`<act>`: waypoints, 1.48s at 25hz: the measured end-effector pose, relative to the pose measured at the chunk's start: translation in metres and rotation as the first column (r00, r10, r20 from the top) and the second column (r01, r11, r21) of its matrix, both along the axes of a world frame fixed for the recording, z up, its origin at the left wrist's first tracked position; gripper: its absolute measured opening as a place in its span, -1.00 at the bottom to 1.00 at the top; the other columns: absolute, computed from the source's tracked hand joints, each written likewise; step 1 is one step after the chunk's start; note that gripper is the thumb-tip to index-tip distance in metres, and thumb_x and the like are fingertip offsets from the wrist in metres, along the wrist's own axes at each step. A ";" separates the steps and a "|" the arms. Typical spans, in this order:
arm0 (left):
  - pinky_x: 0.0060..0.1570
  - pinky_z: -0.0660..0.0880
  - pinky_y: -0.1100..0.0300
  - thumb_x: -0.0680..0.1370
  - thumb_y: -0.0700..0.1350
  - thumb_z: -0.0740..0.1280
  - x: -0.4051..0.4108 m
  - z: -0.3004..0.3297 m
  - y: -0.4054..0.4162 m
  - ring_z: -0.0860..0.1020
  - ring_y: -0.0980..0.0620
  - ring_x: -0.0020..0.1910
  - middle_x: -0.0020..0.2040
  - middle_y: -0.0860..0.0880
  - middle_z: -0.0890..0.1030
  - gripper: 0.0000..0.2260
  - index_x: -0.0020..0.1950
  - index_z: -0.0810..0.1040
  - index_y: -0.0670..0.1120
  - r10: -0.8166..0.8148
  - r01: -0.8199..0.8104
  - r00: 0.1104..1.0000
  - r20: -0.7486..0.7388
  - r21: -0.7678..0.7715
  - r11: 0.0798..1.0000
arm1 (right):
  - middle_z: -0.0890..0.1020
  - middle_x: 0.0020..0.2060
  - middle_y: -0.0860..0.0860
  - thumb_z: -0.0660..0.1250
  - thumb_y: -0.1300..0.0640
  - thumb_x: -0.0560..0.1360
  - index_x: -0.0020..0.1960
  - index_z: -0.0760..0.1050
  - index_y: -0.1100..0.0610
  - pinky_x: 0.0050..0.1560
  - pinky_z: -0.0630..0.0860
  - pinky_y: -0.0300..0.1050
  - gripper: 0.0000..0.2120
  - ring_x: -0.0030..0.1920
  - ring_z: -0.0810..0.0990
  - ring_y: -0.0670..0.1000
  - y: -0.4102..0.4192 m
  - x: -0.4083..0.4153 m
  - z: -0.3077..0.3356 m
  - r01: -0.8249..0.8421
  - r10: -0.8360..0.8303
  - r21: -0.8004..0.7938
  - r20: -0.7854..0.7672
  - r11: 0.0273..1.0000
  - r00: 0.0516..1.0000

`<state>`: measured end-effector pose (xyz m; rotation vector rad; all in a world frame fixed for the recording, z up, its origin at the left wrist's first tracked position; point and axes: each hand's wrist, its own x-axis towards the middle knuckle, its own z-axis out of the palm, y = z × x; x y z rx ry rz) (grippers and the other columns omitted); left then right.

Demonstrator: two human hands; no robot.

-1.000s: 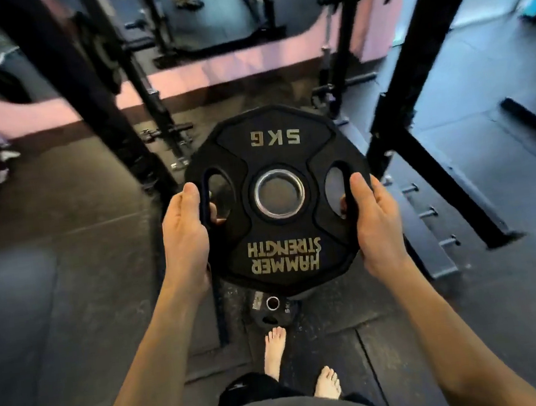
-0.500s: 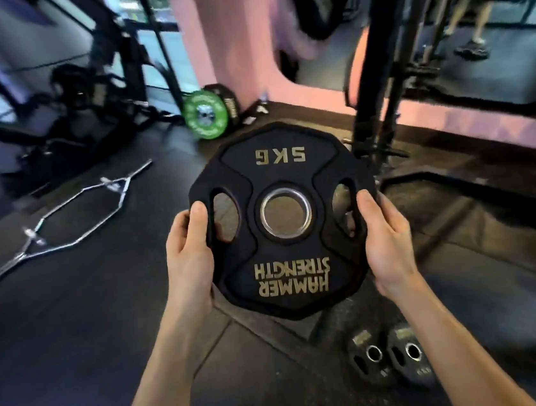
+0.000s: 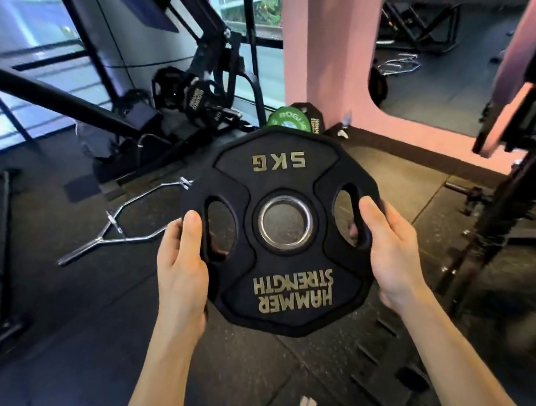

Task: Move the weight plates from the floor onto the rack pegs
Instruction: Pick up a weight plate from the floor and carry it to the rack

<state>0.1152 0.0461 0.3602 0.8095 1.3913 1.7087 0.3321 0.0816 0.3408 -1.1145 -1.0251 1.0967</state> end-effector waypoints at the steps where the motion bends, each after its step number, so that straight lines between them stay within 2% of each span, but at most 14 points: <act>1: -0.17 0.48 0.12 0.64 0.05 0.22 -0.015 -0.002 0.019 0.49 0.03 -0.23 -0.23 -0.04 0.52 -0.74 -0.10 0.52 -0.10 0.008 -0.008 1.000 -0.005 -0.002 1.000 | 0.67 -0.20 0.04 0.20 0.02 0.63 -0.11 0.55 0.14 -0.08 0.57 -0.06 -0.74 -0.16 0.61 -0.04 0.019 -0.015 0.000 0.001 -0.001 0.007 0.013 1.000 1.000; 3: -0.27 0.48 0.20 0.65 0.04 0.21 -0.042 -0.005 0.063 0.48 0.07 -0.29 -0.27 -0.03 0.50 -0.74 -0.13 0.49 -0.10 0.013 -0.012 1.000 -0.021 0.015 1.000 | 0.59 -0.37 -0.12 0.20 0.04 0.63 -0.19 0.49 0.15 -0.26 0.51 -0.27 -0.72 -0.31 0.55 -0.16 0.065 -0.041 -0.002 0.006 -0.006 0.031 0.026 1.000 1.000; 4: -0.32 0.48 0.25 0.65 0.03 0.21 -0.053 -0.005 0.086 0.47 0.09 -0.32 -0.29 -0.02 0.49 -0.74 -0.13 0.48 -0.11 0.008 -0.007 1.000 -0.024 0.025 1.000 | 0.56 -0.41 -0.13 0.20 0.03 0.62 -0.21 0.47 0.14 -0.30 0.48 -0.30 -0.71 -0.34 0.52 -0.18 0.087 -0.052 -0.003 0.009 -0.009 0.036 0.021 0.999 1.000; 7: -0.41 0.46 0.34 0.65 -0.01 0.20 -0.082 -0.005 0.165 0.46 0.15 -0.41 -0.32 0.00 0.47 -0.76 -0.11 0.46 -0.14 0.013 -0.012 0.999 -0.031 0.058 0.998 | 0.51 -0.39 -0.08 0.20 0.02 0.62 -0.22 0.48 0.08 -0.27 0.44 -0.19 -0.72 -0.34 0.47 -0.11 0.169 -0.082 -0.007 0.001 -0.002 0.064 0.007 0.998 1.000; 11: -0.42 0.45 0.37 0.66 -0.02 0.19 -0.116 0.007 0.283 0.47 0.18 -0.42 -0.30 -0.02 0.46 -0.75 -0.15 0.44 -0.11 0.021 -0.018 0.999 -0.038 0.063 0.998 | 0.47 -0.35 0.00 0.22 0.01 0.61 -0.24 0.50 0.03 -0.22 0.36 -0.04 -0.73 -0.30 0.41 0.00 0.289 -0.120 0.001 -0.018 0.021 0.092 -0.029 0.996 0.999; 16: -0.40 0.46 0.40 0.66 -0.06 0.20 -0.157 0.005 0.417 0.48 0.21 -0.39 -0.26 -0.01 0.49 -0.80 -0.09 0.47 -0.14 -0.009 0.011 0.999 -0.032 0.083 0.996 | 0.44 -0.32 0.06 0.31 -0.21 0.42 -0.23 0.49 0.04 -0.21 0.33 -0.02 -0.70 -0.29 0.37 0.05 0.414 -0.158 0.004 -0.025 0.029 0.094 -0.047 0.995 0.998; 19: -0.43 0.44 0.40 0.66 -0.07 0.20 -0.179 -0.002 0.515 0.47 0.25 -0.45 -0.34 0.05 0.49 -0.78 -0.11 0.45 -0.15 -0.059 0.064 0.997 -0.058 0.083 0.994 | 0.45 -0.31 0.08 0.31 -0.17 0.45 -0.24 0.50 0.04 -0.19 0.35 -0.02 -0.72 -0.28 0.37 0.08 0.499 -0.181 -0.004 0.059 -0.057 0.065 -0.043 0.996 0.997; 23: -0.47 0.40 0.41 0.66 -0.09 0.18 -0.200 -0.002 0.642 0.46 0.25 -0.52 -0.42 0.08 0.47 -0.76 -0.17 0.41 -0.16 -0.174 0.184 0.978 -0.115 0.087 0.979 | 0.52 -0.33 0.03 0.23 0.06 0.62 -0.25 0.57 0.04 -0.18 0.43 -0.06 -0.70 -0.28 0.47 0.02 0.604 -0.204 -0.011 0.219 -0.217 0.016 -0.069 0.976 0.974; 26: -0.46 0.40 0.41 0.66 -0.08 0.18 -0.207 0.005 0.748 0.48 0.27 -0.51 -0.39 0.04 0.48 -0.76 -0.16 0.42 -0.16 -0.274 0.287 0.949 -0.154 0.069 0.956 | 0.60 -0.31 -0.01 0.22 0.05 0.62 -0.24 0.64 -0.04 -0.13 0.51 -0.06 -0.67 -0.22 0.54 0.02 0.683 -0.212 -0.005 0.348 -0.348 -0.007 -0.056 0.937 0.936; 29: -0.46 0.36 0.46 0.67 -0.07 0.17 -0.193 0.007 0.846 0.46 0.29 -0.51 -0.37 0.02 0.47 -0.74 -0.16 0.43 -0.18 -0.371 0.392 0.904 -0.214 0.068 0.917 | 0.58 -0.34 -0.05 0.22 0.07 0.62 -0.24 0.64 -0.03 -0.25 0.52 -0.16 -0.67 -0.30 0.52 -0.08 0.757 -0.202 -0.003 0.459 -0.455 0.020 -0.087 0.888 0.886; 33: -0.39 0.42 0.37 0.66 -0.03 0.19 -0.156 -0.001 0.978 0.46 0.22 -0.44 -0.35 0.03 0.50 -0.73 -0.20 0.44 -0.10 -0.498 0.517 0.851 -0.168 0.093 0.851 | 0.54 -0.41 -0.07 0.21 0.12 0.62 -0.26 0.56 0.03 -0.34 0.46 -0.24 -0.69 -0.37 0.47 -0.11 0.867 -0.169 -0.005 0.570 -0.561 0.083 -0.110 0.818 0.821; 37: -0.22 0.39 0.12 0.59 0.11 0.26 -0.104 -0.002 1.108 0.44 0.07 -0.28 -0.27 -0.05 0.47 -0.71 -0.24 0.44 -0.02 -0.571 0.583 0.810 -0.134 0.082 0.808 | 0.50 -0.35 0.05 0.25 0.03 0.60 -0.29 0.55 0.02 -0.15 0.39 -0.05 -0.70 -0.27 0.42 0.09 0.981 -0.119 -0.001 0.593 -0.583 0.093 -0.117 0.800 0.804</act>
